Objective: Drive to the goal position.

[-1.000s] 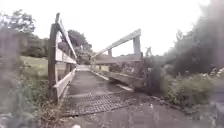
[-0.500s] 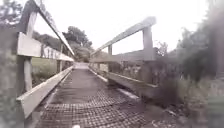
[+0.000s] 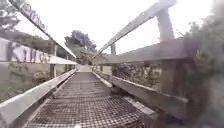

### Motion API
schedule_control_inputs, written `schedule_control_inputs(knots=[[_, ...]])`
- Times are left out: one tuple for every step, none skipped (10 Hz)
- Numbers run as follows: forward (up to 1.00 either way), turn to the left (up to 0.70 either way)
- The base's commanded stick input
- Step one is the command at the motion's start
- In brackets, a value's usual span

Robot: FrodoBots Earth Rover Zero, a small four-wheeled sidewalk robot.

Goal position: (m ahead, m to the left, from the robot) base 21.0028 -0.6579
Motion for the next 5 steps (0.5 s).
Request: schedule_control_inputs(knots=[[1.00, 0.39], [1.00, 0.40], [1.00, 0.40], [1.00, 0.40], [1.00, 0.17]])
